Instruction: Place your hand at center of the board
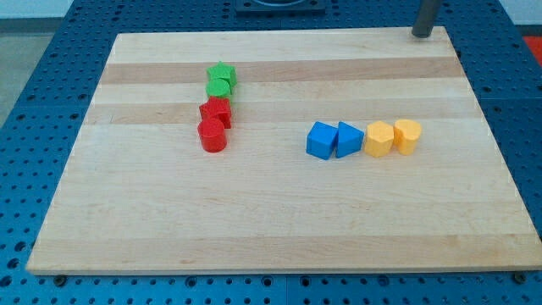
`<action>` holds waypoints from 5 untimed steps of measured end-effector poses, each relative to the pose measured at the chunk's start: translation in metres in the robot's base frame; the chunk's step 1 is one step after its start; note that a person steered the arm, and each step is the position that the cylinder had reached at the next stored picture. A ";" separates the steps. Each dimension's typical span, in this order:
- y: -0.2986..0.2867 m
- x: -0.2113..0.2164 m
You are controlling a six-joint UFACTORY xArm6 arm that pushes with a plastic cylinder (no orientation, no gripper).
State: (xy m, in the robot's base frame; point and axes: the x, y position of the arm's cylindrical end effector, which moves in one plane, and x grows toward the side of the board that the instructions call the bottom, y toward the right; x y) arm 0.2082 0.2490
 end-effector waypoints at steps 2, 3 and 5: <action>-0.026 0.063; -0.063 0.070; -0.090 0.094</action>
State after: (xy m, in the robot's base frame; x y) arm 0.3024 0.1587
